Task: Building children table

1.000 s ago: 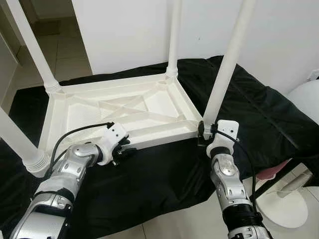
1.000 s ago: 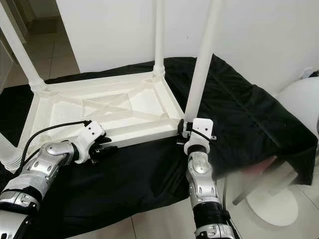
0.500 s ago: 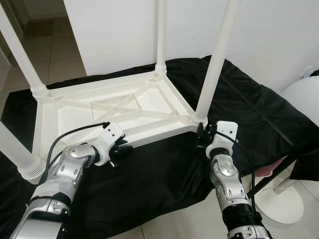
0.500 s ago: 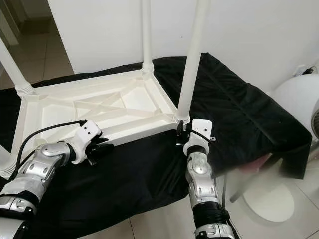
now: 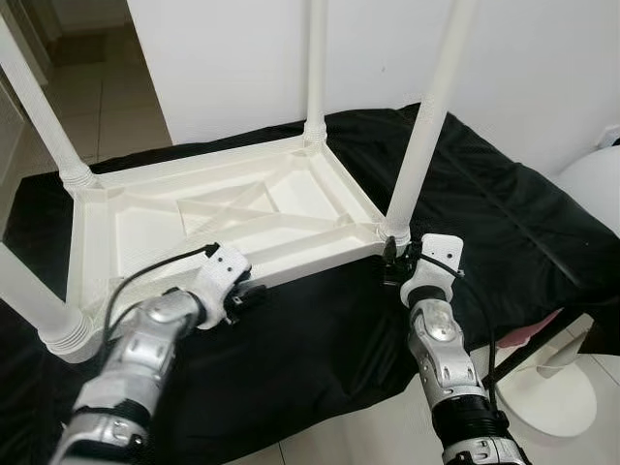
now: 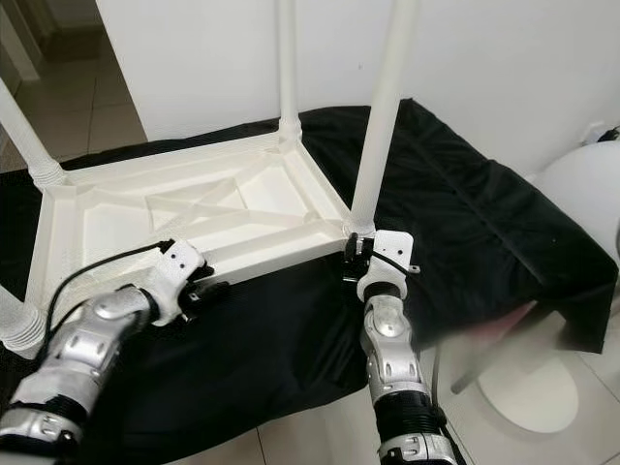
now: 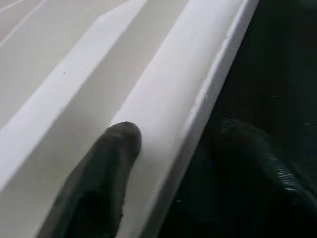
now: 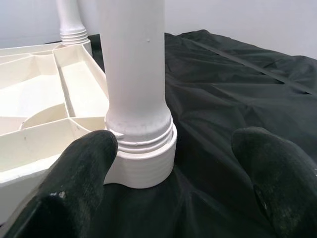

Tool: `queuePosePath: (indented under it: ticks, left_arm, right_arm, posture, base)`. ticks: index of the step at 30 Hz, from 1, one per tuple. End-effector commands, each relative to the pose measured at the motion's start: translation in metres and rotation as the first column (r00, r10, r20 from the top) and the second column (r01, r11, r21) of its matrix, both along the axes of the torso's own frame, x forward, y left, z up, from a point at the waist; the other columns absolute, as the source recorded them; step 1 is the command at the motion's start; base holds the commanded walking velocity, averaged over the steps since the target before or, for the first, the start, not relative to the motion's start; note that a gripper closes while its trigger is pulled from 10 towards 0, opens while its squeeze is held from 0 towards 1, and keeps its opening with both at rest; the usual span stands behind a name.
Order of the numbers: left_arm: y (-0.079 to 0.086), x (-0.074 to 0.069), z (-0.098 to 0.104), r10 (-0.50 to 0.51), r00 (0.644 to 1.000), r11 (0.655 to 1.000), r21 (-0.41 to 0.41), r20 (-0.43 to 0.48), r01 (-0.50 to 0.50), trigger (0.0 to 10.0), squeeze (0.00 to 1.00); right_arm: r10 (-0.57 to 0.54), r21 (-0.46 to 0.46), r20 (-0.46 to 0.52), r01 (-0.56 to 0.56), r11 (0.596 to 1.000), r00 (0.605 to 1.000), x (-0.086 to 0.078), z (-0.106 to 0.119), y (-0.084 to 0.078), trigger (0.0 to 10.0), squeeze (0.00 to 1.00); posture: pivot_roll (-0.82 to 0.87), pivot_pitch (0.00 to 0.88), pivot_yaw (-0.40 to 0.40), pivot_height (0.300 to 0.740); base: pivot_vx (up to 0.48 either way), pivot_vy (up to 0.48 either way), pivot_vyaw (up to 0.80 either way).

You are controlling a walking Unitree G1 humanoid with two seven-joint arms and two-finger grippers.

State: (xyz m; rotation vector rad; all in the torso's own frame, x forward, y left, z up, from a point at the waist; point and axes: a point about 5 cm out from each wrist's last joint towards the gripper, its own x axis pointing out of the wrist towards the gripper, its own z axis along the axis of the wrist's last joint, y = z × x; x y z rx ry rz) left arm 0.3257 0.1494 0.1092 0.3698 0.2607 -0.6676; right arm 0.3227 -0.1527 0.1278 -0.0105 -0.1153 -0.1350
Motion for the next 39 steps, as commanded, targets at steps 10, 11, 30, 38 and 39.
queuePosePath:
  ticks: [10,11,30,38,39]
  left_arm:
    - [0.003,-0.004,-0.004,0.056,0.997,0.998,-0.017,-0.061,-0.057,10.0,0.0]
    - [0.003,-0.004,-0.004,0.056,0.997,0.998,-0.017,-0.061,-0.057,10.0,0.0]
    - [-0.034,-0.029,0.05,-0.177,0.979,0.926,-0.32,0.1,0.2,10.0,0.0]
    - [-0.033,-0.015,0.048,0.045,0.997,0.932,-0.363,0.069,-0.017,10.0,0.0]
    - [-0.033,-0.015,0.048,0.045,0.997,0.932,-0.363,0.069,-0.017,10.0,0.0]
  right_arm:
    - [0.0,-0.013,-0.005,-0.001,1.0,1.0,-0.002,-0.003,0.0,10.0,0.0]
    - [0.0,-0.013,-0.005,-0.001,1.0,1.0,-0.002,-0.003,0.0,10.0,0.0]
    - [0.144,-0.067,0.192,-0.133,0.989,0.971,-0.031,0.012,0.008,10.0,0.0]
    - [0.119,-0.079,0.165,-0.108,0.991,0.979,-0.04,0.005,-0.006,10.0,0.0]
    - [0.119,-0.079,0.165,-0.108,0.991,0.979,-0.04,0.005,-0.006,10.0,0.0]
  posture:
    - [-0.04,0.055,0.034,0.74]
    - [-0.04,0.055,0.034,0.74]
    - [-0.05,0.07,0.025,0.74]
    - [-0.05,0.071,0.027,0.74]
    - [-0.05,0.071,0.027,0.74]
  base:
    - [0.0,0.0,0.0]
    - [0.0,0.0,0.0]
    - [0.0,0.0,0.0]
    - [0.0,0.0,0.0]
    - [0.0,0.0,0.0]
